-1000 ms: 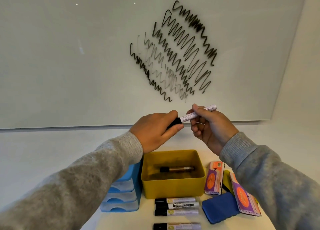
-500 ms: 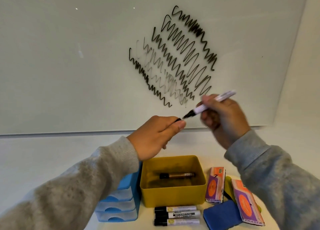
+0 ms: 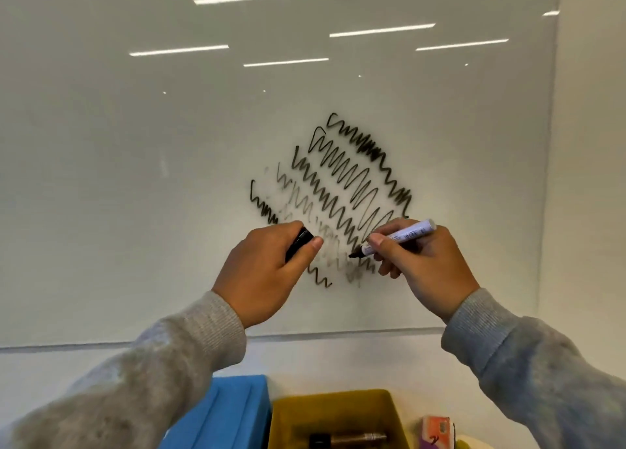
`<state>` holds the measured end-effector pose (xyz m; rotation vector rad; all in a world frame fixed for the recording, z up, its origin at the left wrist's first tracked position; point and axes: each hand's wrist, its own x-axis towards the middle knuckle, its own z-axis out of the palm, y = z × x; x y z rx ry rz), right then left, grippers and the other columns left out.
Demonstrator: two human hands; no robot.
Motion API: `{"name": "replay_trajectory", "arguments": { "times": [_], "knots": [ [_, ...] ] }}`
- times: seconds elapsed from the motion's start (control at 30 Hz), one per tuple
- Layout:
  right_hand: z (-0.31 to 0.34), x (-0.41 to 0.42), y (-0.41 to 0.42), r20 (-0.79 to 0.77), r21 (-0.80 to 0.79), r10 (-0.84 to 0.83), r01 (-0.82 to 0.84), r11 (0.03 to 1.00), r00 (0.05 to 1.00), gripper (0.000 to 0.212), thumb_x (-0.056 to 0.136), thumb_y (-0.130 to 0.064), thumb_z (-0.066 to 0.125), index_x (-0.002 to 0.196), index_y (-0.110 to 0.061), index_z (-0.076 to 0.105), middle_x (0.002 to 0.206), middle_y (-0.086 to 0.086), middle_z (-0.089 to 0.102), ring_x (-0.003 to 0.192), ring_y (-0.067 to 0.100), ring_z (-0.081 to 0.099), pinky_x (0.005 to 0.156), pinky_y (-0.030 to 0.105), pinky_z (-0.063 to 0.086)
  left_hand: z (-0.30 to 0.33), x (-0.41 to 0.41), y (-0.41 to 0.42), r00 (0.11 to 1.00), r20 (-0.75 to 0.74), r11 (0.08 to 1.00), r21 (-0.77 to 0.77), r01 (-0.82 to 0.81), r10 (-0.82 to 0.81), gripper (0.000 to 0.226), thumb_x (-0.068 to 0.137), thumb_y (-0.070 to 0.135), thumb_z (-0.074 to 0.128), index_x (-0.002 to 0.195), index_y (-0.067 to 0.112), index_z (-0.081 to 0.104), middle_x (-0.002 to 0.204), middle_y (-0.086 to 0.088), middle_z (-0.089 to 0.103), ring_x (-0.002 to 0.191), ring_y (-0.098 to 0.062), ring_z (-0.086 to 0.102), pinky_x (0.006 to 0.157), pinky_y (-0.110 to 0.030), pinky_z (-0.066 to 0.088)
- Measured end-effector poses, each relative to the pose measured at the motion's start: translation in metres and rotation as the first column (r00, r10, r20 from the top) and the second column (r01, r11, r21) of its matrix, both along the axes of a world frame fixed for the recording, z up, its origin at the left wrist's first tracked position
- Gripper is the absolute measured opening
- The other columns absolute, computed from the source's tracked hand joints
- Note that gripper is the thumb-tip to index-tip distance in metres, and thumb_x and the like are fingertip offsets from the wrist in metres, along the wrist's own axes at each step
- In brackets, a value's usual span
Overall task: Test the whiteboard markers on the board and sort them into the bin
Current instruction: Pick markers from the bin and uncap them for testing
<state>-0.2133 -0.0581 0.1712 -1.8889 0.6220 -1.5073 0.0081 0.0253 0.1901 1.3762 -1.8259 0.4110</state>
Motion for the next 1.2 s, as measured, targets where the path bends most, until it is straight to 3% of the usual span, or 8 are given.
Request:
{"name": "replay_trajectory", "arguments": {
  "times": [0.17, 0.27, 0.33, 0.43, 0.67, 0.93, 1.1, 1.2],
  "knots": [
    [0.053, 0.0, 0.001, 0.035, -0.288, -0.113, 0.118, 0.95, 0.993, 0.007, 0.092, -0.024, 0.071, 0.091, -0.023, 0.079, 0.085, -0.01, 0.075, 0.077, 0.012, 0.07, 0.066, 0.021, 0.055, 0.071, -0.001, -0.008, 0.995, 0.04, 0.968, -0.241, -0.074, 0.086, 0.034, 0.1, 0.055, 0.039, 0.082, 0.03, 0.055, 0.076, 0.01, 0.057, 0.069, -0.01, 0.055, 0.062, -0.035, 0.048],
    [0.086, 0.003, -0.003, 0.079, -0.438, -0.199, 0.213, 0.873, 0.977, 0.01, 0.092, -0.026, 0.073, 0.1, -0.022, 0.078, 0.091, -0.012, 0.073, 0.085, 0.007, 0.069, 0.07, 0.018, 0.054, 0.104, 0.0, -0.019, 0.993, 0.023, 0.953, -0.284, -0.106, 0.118, 0.04, 0.101, 0.056, 0.036, 0.117, 0.031, 0.062, 0.115, 0.012, 0.067, 0.099, -0.011, 0.063, 0.085, -0.04, 0.054],
    [0.107, 0.006, -0.009, 0.123, -0.518, -0.243, 0.271, 0.811, 0.962, 0.012, 0.091, -0.024, 0.075, 0.102, -0.019, 0.077, 0.094, -0.01, 0.073, 0.086, 0.006, 0.068, 0.072, 0.021, 0.056, 0.119, -0.001, -0.028, 0.985, 0.039, 0.952, -0.265, -0.151, 0.167, 0.051, 0.102, 0.057, 0.033, 0.142, 0.031, 0.05, 0.145, 0.013, 0.052, 0.125, -0.011, 0.054, 0.103, -0.039, 0.047],
    [0.132, 0.011, -0.019, 0.174, -0.553, -0.277, 0.327, 0.766, 0.945, 0.016, 0.088, -0.021, 0.077, 0.103, -0.017, 0.076, 0.095, -0.007, 0.072, 0.086, 0.007, 0.068, 0.074, 0.028, 0.059, 0.133, -0.006, -0.041, 0.96, 0.118, 0.945, -0.243, -0.22, 0.254, 0.058, 0.103, 0.055, 0.028, 0.153, 0.028, 0.033, 0.162, 0.01, 0.026, 0.145, -0.013, 0.032, 0.115, -0.036, 0.031],
    [0.149, 0.015, -0.045, 0.225, -0.553, -0.333, 0.401, 0.73, 0.916, 0.019, 0.088, -0.023, 0.078, 0.105, -0.015, 0.077, 0.095, -0.006, 0.072, 0.085, 0.008, 0.069, 0.073, 0.031, 0.061, 0.127, -0.01, -0.055, 0.896, 0.198, 0.905, -0.248, -0.347, 0.398, 0.061, 0.104, 0.054, 0.021, 0.158, 0.026, 0.016, 0.167, 0.007, 0.003, 0.152, -0.016, 0.013, 0.118, -0.039, 0.026],
    [0.141, 0.015, -0.045, 0.143, -0.619, -0.352, 0.362, 0.697, 0.925, 0.018, 0.089, -0.022, 0.076, 0.106, -0.017, 0.077, 0.096, -0.006, 0.072, 0.086, 0.008, 0.068, 0.074, 0.029, 0.06, 0.123, -0.008, -0.059, 0.861, 0.23, 0.876, -0.289, -0.385, 0.454, 0.064, 0.104, 0.055, 0.019, 0.159, 0.023, 0.011, 0.167, 0.005, 0.001, 0.153, -0.014, 0.009, 0.119, -0.034, 0.016],
    [0.14, 0.005, -0.047, 0.218, -0.572, -0.354, 0.413, 0.709, 0.909, 0.018, 0.089, -0.023, 0.076, 0.105, -0.015, 0.077, 0.094, -0.007, 0.072, 0.084, 0.006, 0.068, 0.072, 0.023, 0.059, 0.122, -0.006, -0.059, 0.85, 0.252, 0.872, -0.304, -0.384, 0.462, 0.065, 0.104, 0.054, 0.018, 0.159, 0.022, 0.011, 0.167, 0.003, 0.001, 0.153, -0.015, 0.009, 0.12, -0.034, 0.014],
    [0.133, 0.006, -0.044, 0.116, -0.628, -0.375, 0.36, 0.69, 0.92, 0.018, 0.089, -0.021, 0.076, 0.106, -0.017, 0.077, 0.095, -0.007, 0.072, 0.085, 0.006, 0.068, 0.072, 0.023, 0.059, 0.122, -0.007, -0.058, 0.845, 0.252, 0.869, -0.3, -0.394, 0.471, 0.065, 0.104, 0.054, 0.018, 0.16, 0.022, 0.01, 0.167, 0.003, 0.0, 0.153, -0.015, 0.009, 0.12, -0.035, 0.017]
  ]
}}
